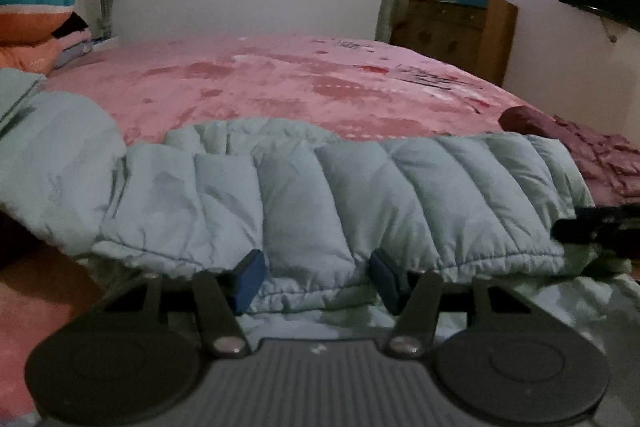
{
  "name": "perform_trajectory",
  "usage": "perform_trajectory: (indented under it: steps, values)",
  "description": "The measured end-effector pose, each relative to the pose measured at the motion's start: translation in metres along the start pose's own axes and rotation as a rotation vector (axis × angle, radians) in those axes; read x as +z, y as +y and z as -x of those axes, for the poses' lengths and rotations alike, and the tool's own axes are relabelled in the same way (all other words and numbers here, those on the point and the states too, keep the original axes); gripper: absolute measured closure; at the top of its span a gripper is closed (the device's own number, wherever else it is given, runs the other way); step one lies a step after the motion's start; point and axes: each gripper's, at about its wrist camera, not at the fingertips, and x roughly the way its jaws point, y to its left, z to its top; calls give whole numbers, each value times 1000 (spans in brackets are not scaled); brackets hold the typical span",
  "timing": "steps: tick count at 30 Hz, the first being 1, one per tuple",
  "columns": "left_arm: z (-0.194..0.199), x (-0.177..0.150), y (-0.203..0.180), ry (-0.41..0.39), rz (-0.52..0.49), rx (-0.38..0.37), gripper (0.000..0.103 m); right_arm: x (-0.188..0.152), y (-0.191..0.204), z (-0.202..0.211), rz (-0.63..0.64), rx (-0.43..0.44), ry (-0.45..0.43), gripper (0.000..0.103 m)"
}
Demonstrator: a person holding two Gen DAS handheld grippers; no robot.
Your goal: Fold large clothes
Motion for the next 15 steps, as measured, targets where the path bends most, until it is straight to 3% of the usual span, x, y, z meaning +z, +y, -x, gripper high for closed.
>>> perform_trajectory:
  steps: [7,15]
  values:
    - [-26,-1,-2,-11,-7,14,41,1,7,-48,86,-130,22,45]
    - [-46,-1,4,-6,12,10,38,6,-1,-85,77,-150,5,42]
